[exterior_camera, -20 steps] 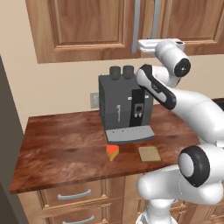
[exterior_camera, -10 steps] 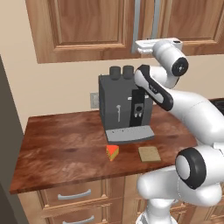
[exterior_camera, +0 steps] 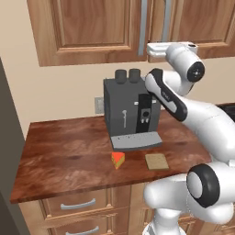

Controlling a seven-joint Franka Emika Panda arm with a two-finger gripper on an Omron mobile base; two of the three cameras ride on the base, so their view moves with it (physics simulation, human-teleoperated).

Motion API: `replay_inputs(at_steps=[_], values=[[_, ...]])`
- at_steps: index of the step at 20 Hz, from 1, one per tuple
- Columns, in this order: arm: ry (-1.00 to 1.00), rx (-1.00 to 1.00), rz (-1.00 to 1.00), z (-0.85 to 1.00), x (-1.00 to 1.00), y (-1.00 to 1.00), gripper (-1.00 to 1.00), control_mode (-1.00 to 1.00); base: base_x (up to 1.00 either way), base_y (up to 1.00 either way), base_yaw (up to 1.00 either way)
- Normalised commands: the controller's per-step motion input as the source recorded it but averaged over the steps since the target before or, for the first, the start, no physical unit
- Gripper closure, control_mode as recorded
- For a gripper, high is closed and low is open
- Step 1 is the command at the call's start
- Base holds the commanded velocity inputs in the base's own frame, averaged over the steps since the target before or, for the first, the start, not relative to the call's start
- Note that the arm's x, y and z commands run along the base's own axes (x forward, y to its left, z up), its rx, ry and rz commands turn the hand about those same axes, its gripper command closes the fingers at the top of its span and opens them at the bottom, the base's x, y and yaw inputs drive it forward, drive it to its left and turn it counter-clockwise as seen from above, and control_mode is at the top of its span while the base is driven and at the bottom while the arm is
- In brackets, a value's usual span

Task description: Pick the pan from the cabinet and place it on the stove. Then turn on the stove burner for the pan.

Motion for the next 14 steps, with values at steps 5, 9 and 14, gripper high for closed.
replay_inputs(at_steps=[5, 9, 14], values=[[0.00, 0.05, -0.01, 0.07, -0.86, -0.56, 1.00, -1.00, 0.00, 0.00, 0.00], [0.02, 0.00, 0.00, 0.06, -0.77, -0.50, 1.00, -1.00, 0.00, 0.00, 0.00], [0.02, 0.00, 0.01, 0.00, -0.68, -0.49, 1.00, -1.00, 0.00, 0.00, 0.00]])
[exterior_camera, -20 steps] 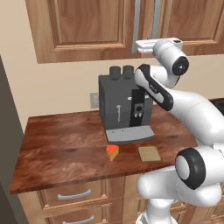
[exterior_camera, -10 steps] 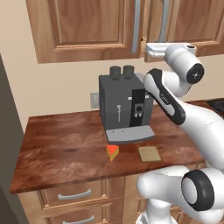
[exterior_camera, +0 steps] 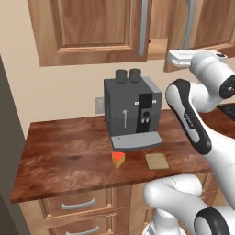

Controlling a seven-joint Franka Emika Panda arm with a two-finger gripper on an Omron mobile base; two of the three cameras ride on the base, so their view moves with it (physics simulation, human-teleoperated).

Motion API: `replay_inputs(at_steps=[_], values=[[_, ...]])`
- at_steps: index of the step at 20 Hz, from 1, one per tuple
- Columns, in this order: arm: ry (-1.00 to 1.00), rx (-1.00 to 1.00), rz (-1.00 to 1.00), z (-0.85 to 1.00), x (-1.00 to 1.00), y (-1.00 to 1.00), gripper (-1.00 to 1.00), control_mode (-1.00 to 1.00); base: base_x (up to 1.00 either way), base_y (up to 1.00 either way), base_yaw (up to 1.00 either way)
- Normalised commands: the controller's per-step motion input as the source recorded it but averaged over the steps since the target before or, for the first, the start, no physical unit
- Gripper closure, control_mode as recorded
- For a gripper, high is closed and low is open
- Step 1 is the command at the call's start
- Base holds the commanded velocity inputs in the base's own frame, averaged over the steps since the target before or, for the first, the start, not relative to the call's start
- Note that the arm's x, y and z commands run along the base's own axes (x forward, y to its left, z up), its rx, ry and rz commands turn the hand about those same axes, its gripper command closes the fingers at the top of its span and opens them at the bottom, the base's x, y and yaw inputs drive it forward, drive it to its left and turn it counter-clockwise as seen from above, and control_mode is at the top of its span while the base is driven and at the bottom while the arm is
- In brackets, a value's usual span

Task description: Pick the pan from the cabinet and place it on the stove. Then turn on the stove burner for the pan.

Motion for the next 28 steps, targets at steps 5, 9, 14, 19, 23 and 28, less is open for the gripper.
replay_inputs(at_steps=[5, 9, 14, 19, 23, 28], values=[[0.03, 0.00, 0.08, 0.00, -0.61, -0.52, 1.00, -1.00, 0.00, 0.00, 0.00], [0.00, 0.00, 0.17, -0.01, -0.58, -0.60, 1.00, -1.00, 0.00, 0.00, 0.00], [0.00, 0.00, 0.18, -0.03, -0.48, -0.61, 1.00, -1.00, 0.00, 0.00, 0.00], [0.02, -0.01, 0.15, -0.04, -0.42, -0.45, 1.00, -1.00, 0.00, 0.00, 0.00], [0.01, 0.00, 0.15, -0.02, -0.35, -0.42, 1.00, -1.00, 0.00, 0.00, 0.00], [0.03, -0.01, 0.12, -0.22, -0.09, -0.07, -1.00, -1.00, 0.00, 0.00, 0.00]])
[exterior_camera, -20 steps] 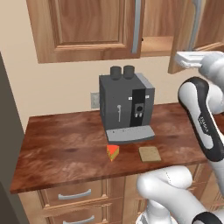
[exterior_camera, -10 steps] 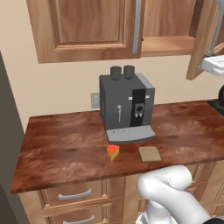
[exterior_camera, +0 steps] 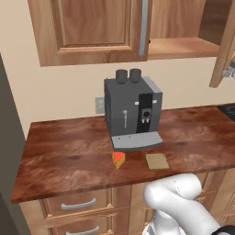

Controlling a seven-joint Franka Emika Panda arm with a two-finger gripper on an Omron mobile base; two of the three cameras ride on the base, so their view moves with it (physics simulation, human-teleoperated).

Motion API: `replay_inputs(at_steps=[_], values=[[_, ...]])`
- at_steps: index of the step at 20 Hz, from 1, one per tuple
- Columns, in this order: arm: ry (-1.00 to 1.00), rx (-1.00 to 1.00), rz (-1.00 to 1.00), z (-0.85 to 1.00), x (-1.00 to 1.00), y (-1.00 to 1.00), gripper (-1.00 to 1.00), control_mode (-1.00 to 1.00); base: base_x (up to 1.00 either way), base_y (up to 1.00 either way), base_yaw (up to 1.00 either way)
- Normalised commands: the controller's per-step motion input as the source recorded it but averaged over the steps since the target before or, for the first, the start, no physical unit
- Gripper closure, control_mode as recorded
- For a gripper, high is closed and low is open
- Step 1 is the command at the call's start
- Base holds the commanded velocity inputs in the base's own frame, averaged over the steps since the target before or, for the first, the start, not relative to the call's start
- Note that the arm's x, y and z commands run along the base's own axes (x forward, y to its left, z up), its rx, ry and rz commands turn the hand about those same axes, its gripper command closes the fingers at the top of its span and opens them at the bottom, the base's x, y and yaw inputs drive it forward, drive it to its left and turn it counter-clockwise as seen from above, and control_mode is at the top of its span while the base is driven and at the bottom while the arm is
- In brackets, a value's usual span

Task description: Pick the pan from the cabinet and place it on the stove. Then turn on the stove burner for the pan.

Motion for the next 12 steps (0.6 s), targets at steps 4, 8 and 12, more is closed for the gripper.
replay_inputs(at_steps=[4, 8, 12], values=[[-0.07, 0.00, 0.04, -0.19, -0.54, 0.00, -1.00, -1.00, 0.00, 0.00, 0.00], [-0.22, 0.00, 0.00, -0.03, -0.95, 0.00, -1.00, -1.00, 0.00, 0.00, 0.00], [-0.18, -0.08, -0.04, 0.00, -0.97, 0.12, -1.00, -1.00, 0.00, 0.00, 0.00]])
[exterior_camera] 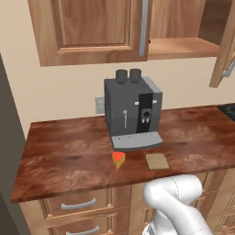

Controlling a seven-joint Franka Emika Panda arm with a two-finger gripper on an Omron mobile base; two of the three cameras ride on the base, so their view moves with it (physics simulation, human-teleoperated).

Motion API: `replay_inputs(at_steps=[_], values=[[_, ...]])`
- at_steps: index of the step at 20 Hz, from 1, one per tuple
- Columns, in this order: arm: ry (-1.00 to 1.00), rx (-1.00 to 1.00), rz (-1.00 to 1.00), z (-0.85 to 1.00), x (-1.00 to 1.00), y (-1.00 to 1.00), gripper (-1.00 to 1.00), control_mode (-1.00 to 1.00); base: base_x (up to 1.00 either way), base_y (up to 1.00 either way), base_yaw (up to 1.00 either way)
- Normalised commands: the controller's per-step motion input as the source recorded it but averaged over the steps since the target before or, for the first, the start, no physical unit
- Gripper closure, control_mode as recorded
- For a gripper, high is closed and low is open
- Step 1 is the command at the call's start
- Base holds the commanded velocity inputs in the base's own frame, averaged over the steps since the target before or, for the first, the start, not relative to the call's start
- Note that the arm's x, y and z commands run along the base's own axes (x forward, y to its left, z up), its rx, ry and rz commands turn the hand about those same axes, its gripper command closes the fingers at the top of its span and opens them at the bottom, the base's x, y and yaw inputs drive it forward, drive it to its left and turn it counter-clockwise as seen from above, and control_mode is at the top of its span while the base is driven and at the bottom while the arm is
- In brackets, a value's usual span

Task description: Pick the pan from the cabinet and place it on the stove. Then turn on the stove burner for the pan.

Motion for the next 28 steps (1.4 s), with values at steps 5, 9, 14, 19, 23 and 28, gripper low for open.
replay_inputs(at_steps=[5, 9, 14, 19, 23, 28], values=[[-0.08, -0.19, -0.07, 0.00, -0.75, 0.50, -1.00, -1.00, 0.00, 0.00, 0.00], [-0.03, -0.27, -0.06, 0.00, -0.46, 0.72, -1.00, -1.00, 0.00, 0.00, 0.00], [0.06, -0.30, -0.13, 0.00, -0.04, 0.83, -1.00, -1.00, 0.00, 0.00, 0.00], [0.20, -0.25, -0.29, -0.03, 0.39, 0.81, -1.00, -1.00, 0.00, 0.00, 0.00], [0.22, -0.20, -0.27, -0.21, 0.44, 0.42, -1.00, -1.00, 0.00, 0.00, 0.00], [0.17, -0.08, -0.15, -0.24, 0.56, 0.00, -1.00, -1.00, 0.00, 0.00, 0.00]])
